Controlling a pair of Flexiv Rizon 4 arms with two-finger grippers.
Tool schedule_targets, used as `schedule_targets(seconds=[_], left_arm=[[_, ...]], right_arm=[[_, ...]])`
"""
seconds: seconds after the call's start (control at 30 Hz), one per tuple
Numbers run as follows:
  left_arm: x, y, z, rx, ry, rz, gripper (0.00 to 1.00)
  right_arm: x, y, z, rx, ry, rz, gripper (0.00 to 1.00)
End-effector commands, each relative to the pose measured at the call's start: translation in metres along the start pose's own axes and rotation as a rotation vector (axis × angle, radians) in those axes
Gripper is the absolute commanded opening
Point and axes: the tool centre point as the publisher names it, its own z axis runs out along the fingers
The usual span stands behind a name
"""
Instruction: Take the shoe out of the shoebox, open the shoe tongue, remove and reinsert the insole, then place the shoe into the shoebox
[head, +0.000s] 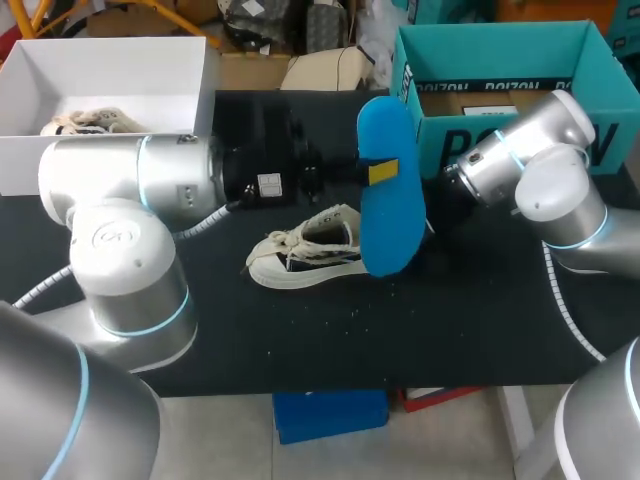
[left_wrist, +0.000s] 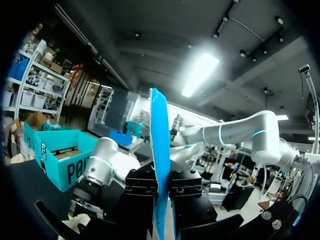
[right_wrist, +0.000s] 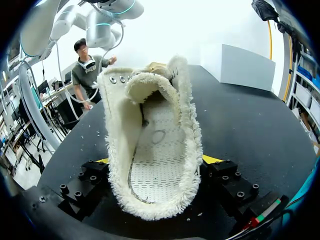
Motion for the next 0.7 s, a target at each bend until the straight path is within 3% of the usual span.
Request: schedule_targets(seconds=[0.03,0.37,0.7], left_arm=[[0.005,-0.017,-0.005,-0.053,0.018,-0.004,0.00],[0.030,-0.049,-0.006,-0.064,0.063,-0.045,0.00],[0.049,-0.061,-0.006,-0.026,0.089,-0.072,0.00]], right_arm=[[-0.001,-0.002,0.004,0.002,0.001,0.002,0.00],[-0.001,-0.002,0.004,0.002,0.001,0.002,0.00],[-0.001,-0.002,0.004,0.002,0.001,0.002,0.00]])
